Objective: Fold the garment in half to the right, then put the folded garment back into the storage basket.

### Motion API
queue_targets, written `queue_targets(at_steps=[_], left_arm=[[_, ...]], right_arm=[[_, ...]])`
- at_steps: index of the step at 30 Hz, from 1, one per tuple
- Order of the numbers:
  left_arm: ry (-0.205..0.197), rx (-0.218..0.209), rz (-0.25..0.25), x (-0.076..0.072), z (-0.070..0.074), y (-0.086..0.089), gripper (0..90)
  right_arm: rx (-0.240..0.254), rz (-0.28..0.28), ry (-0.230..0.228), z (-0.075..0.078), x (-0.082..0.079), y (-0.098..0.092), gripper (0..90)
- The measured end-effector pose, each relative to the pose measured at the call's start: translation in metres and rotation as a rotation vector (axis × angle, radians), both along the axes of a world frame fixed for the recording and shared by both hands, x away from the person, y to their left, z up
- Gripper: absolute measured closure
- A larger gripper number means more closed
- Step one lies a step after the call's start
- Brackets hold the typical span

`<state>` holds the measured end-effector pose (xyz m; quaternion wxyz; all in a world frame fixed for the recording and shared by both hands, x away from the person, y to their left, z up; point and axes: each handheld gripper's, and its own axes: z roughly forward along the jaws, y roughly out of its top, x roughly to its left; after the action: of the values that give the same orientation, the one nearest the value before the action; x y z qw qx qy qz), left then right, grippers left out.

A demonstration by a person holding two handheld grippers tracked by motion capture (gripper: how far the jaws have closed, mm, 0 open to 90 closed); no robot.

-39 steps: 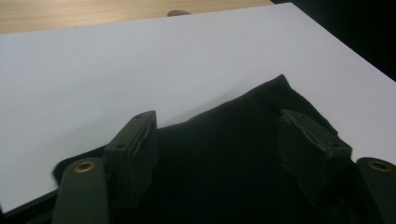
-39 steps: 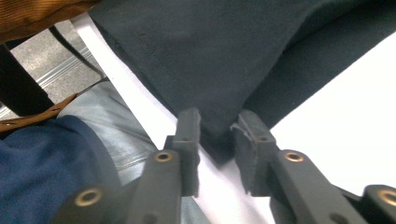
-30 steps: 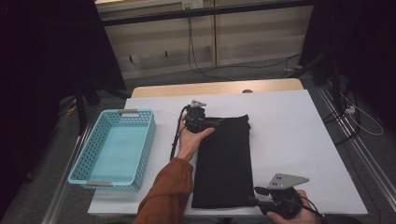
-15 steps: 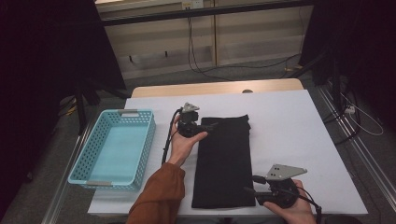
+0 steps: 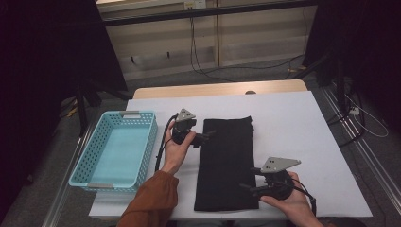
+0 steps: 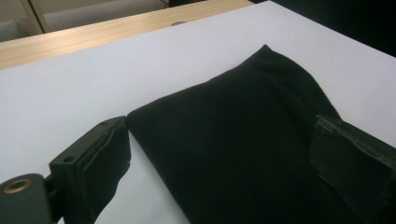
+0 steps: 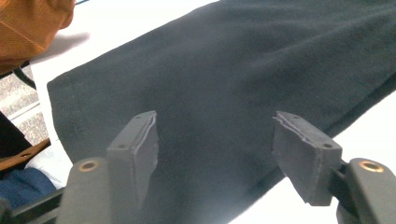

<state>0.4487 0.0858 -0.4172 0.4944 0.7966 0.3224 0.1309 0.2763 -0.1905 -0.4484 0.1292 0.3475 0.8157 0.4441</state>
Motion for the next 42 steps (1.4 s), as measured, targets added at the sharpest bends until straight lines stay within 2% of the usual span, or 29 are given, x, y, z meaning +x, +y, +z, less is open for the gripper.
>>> queue_targets(at_steps=[1, 3, 6, 9, 12, 17, 20, 23, 27, 31, 34, 38, 42], left_arm=[[-0.007, 0.005, -0.003, -0.003, 0.0, 0.001, 6.1], [0.006, -0.004, 0.002, -0.009, 0.001, 0.004, 6.1], [-0.008, 0.002, 0.014, -0.015, 0.002, 0.008, 6.5], [-0.002, -0.016, 0.007, -0.022, 0.0, 0.014, 6.4], [-0.009, 0.007, 0.027, -0.029, -0.003, 0.018, 6.4], [-0.009, -0.012, 0.016, -0.041, -0.005, 0.027, 6.7], [-0.027, 0.005, 0.018, -0.048, -0.005, 0.032, 6.5], [-0.026, -0.013, 0.019, -0.051, -0.005, 0.035, 6.3], [-0.008, -0.012, 0.007, -0.052, -0.008, 0.037, 6.3], [-0.01, -0.002, 0.012, -0.055, -0.009, 0.04, 6.3], [-0.023, 0.008, 0.031, -0.06, -0.007, 0.044, 5.6], [-0.017, -0.007, 0.038, -0.065, -0.007, 0.053, 5.3], [-0.016, 0.007, 0.037, -0.068, -0.01, 0.059, 5.3]], right_arm=[[-0.004, 0.005, 0.0, 0.0, 0.001, 0.001, 30.7], [0.001, 0.013, 0.005, 0.001, 0.005, 0.002, 29.8], [0.02, 0.01, 0.008, 0.002, 0.008, 0.002, 27.6], [0.031, 0.017, 0.011, 0.002, 0.009, 0.001, 27.1], [0.04, 0.028, 0.008, 0.002, 0.008, 0.001, 26.8], [0.035, 0.054, 0.007, 0.003, 0.005, 0.004, 26.8], [0.026, 0.066, 0.005, 0.004, 0.004, 0.007, 26.7], [0.021, 0.078, 0.001, 0.005, 0.004, 0.009, 26.4], [0.026, 0.092, 0.003, 0.007, 0.006, 0.013, 25.9], [0.016, 0.12, 0.004, 0.008, 0.006, 0.019, 26.0], [0.01, 0.136, 0.006, 0.009, 0.007, 0.023, 27.4], [0.004, 0.177, 0.005, 0.01, 0.008, 0.03, 32.5], [-0.004, 0.216, 0.002, 0.011, 0.009, 0.038, 39.1]])
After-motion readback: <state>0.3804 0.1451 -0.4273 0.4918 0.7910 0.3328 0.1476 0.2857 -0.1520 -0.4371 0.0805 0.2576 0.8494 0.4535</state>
